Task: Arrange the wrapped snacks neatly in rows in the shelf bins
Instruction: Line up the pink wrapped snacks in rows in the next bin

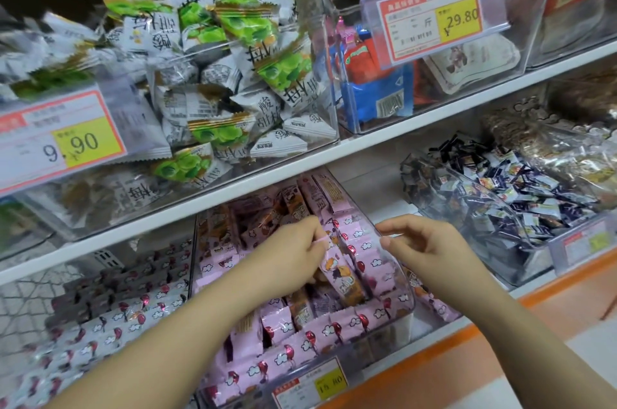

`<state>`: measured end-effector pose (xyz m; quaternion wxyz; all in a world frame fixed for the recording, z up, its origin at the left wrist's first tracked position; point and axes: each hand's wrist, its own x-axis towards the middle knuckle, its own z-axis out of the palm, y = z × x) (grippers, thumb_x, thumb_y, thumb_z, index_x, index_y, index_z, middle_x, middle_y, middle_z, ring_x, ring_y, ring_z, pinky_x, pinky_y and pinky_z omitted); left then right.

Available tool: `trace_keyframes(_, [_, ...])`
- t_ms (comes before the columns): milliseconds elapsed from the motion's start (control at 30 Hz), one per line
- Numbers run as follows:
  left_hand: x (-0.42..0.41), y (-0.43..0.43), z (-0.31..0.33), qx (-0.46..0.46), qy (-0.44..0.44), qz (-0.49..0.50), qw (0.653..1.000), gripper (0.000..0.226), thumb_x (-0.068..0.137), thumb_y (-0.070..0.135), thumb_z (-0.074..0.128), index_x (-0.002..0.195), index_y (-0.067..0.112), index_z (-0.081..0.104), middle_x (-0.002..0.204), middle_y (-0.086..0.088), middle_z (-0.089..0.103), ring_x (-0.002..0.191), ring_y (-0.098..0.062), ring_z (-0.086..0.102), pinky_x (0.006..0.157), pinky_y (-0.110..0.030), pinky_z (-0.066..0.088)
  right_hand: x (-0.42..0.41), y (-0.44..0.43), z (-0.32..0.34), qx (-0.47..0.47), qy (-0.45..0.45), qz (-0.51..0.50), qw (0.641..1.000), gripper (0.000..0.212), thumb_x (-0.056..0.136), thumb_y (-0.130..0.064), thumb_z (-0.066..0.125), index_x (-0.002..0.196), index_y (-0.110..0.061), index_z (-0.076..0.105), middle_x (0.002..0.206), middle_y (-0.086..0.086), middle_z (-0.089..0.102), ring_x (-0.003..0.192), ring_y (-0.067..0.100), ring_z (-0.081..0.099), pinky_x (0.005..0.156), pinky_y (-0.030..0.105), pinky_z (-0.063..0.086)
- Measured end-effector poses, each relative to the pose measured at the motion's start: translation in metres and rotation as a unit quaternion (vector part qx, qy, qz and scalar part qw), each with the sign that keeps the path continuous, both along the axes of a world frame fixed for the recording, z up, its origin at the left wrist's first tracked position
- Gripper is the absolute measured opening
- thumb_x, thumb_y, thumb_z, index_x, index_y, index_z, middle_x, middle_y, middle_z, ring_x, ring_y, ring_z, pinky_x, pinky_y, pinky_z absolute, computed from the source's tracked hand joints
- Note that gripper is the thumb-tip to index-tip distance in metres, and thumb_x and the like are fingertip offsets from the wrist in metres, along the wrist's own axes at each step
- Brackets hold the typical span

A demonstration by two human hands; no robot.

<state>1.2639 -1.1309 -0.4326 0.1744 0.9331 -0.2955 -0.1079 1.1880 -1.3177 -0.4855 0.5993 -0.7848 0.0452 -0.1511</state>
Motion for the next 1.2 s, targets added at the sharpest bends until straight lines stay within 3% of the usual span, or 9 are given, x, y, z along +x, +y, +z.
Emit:
trace_keyframes(100, [-0.007, -0.007, -0.012, -0.033, 0.111, 0.017, 0.993, 0.019, 0.098, 0.03, 0.046, 0.087, 0.015, 0.05, 0.083, -0.001, 0.066, 0.074, -0.015, 0.069, 0.067, -0.029, 0.053, -0.001, 0.001, 0.001, -0.004, 0.002, -0.005, 1.0, 0.013, 0.086, -0.016, 0.067, 0.09, -0.028, 0.068, 0.057, -0.007, 0.064, 0.044, -0.005, 0.05, 0.048, 0.006, 0.035])
trace_keyframes(233, [-0.015, -0.017, -0.022, 0.088, 0.097, -0.068, 0.989, 0.021, 0.095, 0.038, 0.053, 0.089, 0.018, 0.058, 0.082, 0.004, 0.059, 0.066, -0.008, 0.049, 0.061, -0.024, 0.04, 0.0, 0.002, 0.001, -0.007, 0.002, -0.005, 1.0, 0.011, 0.085, -0.017, 0.067, 0.09, -0.027, 0.068, 0.058, 0.0, 0.06, 0.04, -0.002, 0.044, 0.044, 0.007, 0.032])
trace_keyframes(367, [0.001, -0.01, -0.01, 0.024, 0.154, -0.026, 0.987, 0.014, 0.096, 0.032, 0.053, 0.096, 0.023, 0.064, 0.088, 0.006, 0.068, 0.077, -0.011, 0.062, 0.071, -0.026, 0.051, -0.001, 0.001, 0.0, -0.005, 0.004, 0.0, 1.0, 0.011, 0.085, -0.017, 0.067, 0.092, -0.026, 0.068, 0.058, -0.001, 0.06, 0.041, -0.002, 0.044, 0.046, 0.009, 0.034])
trace_keyframes(467, [0.013, -0.004, -0.013, 0.011, 0.055, 0.015, 0.998, 0.006, 0.091, 0.026, 0.061, 0.097, 0.026, 0.063, 0.096, 0.009, 0.066, 0.088, -0.01, 0.062, 0.079, -0.025, 0.051, -0.001, 0.001, 0.0, -0.011, 0.005, 0.006, 1.0, 0.013, 0.086, -0.018, 0.066, 0.092, -0.03, 0.066, 0.066, 0.001, 0.069, 0.046, -0.002, 0.052, 0.049, 0.009, 0.038])
trace_keyframes(600, [0.011, -0.012, -0.033, 0.094, -0.02, -0.012, 0.995, 0.038, 0.085, 0.032, 0.068, 0.121, 0.03, 0.056, 0.116, 0.006, 0.062, 0.1, -0.014, 0.06, 0.089, -0.031, 0.05, 0.002, 0.004, -0.003, -0.012, 0.004, 0.004, 1.0, 0.015, 0.085, -0.021, 0.067, 0.092, -0.034, 0.065, 0.076, 0.004, 0.072, 0.07, 0.014, 0.066, 0.067, 0.026, 0.053])
trace_keyframes(733, [0.007, -0.021, -0.039, 0.159, -0.06, -0.058, 0.984, 0.042, 0.087, 0.024, 0.06, 0.127, 0.031, 0.052, 0.11, -0.002, 0.062, 0.096, -0.023, 0.06, 0.079, -0.031, 0.051, 0.0, 0.003, -0.005, -0.015, 0.004, 0.008, 1.0, 0.016, 0.084, -0.022, 0.068, 0.092, -0.035, 0.066, 0.073, 0.005, 0.071, 0.072, 0.02, 0.066, 0.069, 0.03, 0.053])
trace_keyframes(900, [0.01, -0.01, -0.032, 0.084, -0.041, -0.044, 0.995, 0.028, 0.086, 0.01, 0.055, 0.11, 0.025, 0.056, 0.075, 0.009, 0.05, 0.075, -0.017, 0.055, 0.065, -0.028, 0.044, 0.0, 0.002, -0.005, -0.02, 0.007, 0.012, 1.0, 0.015, 0.085, -0.021, 0.068, 0.09, -0.035, 0.065, 0.069, 0.002, 0.07, 0.067, 0.016, 0.065, 0.069, 0.03, 0.053])
trace_keyframes(1033, [0.004, 0.004, -0.013, 0.023, -0.027, -0.013, 0.999, 0.023, 0.086, 0.011, 0.057, 0.099, 0.03, 0.056, 0.081, 0.01, 0.058, 0.067, -0.01, 0.059, 0.063, -0.026, 0.048, 0.0, 0.002, -0.004, -0.012, -0.007, 0.008, 1.0, 0.017, 0.085, -0.02, 0.066, 0.089, -0.036, 0.065, 0.075, 0.0, 0.071, 0.071, 0.01, 0.065, 0.071, 0.021, 0.047])
trace_keyframes(1200, [-0.008, 0.024, 0.01, -0.11, -0.052, 0.055, 0.991, 0.021, 0.084, 0.013, 0.054, 0.09, 0.034, 0.055, 0.069, -0.003, 0.063, 0.046, -0.007, 0.041, 0.048, -0.024, 0.034, -0.001, 0.003, -0.001, -0.062, -0.027, 0.001, 0.998, 0.022, 0.086, -0.023, 0.066, 0.09, -0.044, 0.061, 0.099, -0.025, 0.062, 0.096, -0.013, 0.054, 0.082, 0.009, 0.041])
